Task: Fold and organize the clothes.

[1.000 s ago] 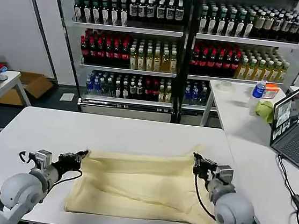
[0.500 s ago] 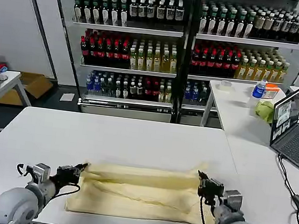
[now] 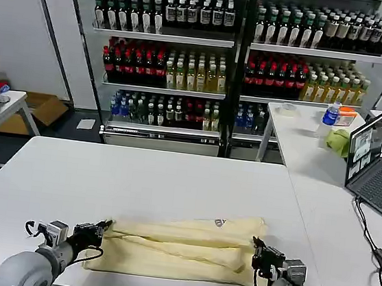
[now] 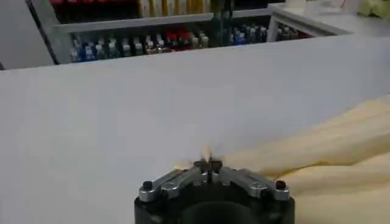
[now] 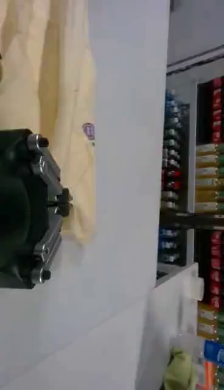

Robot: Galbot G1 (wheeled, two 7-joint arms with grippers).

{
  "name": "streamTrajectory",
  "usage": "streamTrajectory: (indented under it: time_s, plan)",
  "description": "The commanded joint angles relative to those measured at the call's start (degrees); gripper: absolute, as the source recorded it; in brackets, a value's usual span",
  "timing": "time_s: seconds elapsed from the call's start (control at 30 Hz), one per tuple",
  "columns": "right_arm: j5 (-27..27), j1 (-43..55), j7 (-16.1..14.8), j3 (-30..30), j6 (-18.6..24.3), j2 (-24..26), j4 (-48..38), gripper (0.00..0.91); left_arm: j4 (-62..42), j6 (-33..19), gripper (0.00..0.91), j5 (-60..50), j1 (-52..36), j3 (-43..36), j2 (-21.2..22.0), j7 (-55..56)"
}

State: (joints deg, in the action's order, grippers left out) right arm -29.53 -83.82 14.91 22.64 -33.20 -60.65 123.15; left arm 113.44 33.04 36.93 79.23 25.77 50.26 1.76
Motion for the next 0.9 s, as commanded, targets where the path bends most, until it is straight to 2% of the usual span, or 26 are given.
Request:
streamTrajectory:
  time_s: [0.03, 0.2, 0.5, 0.9]
  plan:
    - [2.38, -3.63, 0.09, 0.9, 0.11, -0.79, 2.82, 0.907, 0.32, -0.04, 0.907, -0.88, 0.79, 0.25, 0.83, 0.57]
    - [5.17, -7.43, 0.08, 2.37, 0.83, -2.05, 6.47, 0.907, 2.93, -1.74, 0.907, -0.53, 2.82, 2.02, 3.3, 4.04]
    - [6.78, -10.47, 0.14, 4.26, 1.77, -3.25, 9.23, 0.907, 6.89, -4.41, 0.907, -0.64, 8.98, 4.71, 12.87, 11.05]
    - [6.29, -11.32, 0.22, 5.68, 2.0, -4.16, 9.91, 0.907, 3.34, -6.4, 0.907, -1.47, 7.68, 3.03, 22.72, 15.47]
